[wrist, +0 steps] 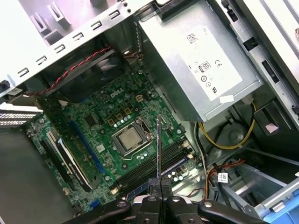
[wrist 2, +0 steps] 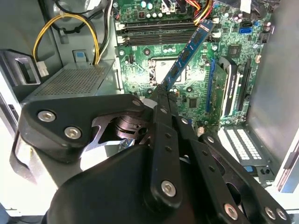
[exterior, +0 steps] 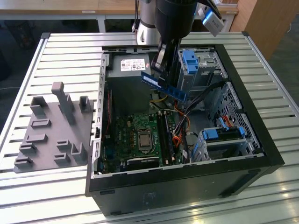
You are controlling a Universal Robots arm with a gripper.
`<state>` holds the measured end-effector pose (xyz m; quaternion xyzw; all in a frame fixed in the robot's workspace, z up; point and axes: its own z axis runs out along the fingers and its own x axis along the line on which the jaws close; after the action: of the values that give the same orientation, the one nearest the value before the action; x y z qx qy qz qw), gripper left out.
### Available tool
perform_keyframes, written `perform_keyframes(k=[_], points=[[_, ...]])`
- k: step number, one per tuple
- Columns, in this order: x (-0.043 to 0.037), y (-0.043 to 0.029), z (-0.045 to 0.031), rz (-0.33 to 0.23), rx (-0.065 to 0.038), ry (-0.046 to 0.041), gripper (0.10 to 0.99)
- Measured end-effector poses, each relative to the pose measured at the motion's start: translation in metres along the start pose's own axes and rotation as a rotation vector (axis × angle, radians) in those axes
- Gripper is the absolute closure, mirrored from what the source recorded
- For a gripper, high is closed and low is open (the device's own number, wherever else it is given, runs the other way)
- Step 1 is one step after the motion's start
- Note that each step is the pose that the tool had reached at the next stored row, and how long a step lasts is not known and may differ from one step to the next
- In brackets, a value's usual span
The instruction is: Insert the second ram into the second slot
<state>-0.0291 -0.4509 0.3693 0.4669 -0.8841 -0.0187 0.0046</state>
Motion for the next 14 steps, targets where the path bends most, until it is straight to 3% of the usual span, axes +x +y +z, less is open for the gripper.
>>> perform_keyframes(k=[14], points=[[0.0, 0.0, 0.0005, 0.153, 0.001, -0.0056, 0.973]])
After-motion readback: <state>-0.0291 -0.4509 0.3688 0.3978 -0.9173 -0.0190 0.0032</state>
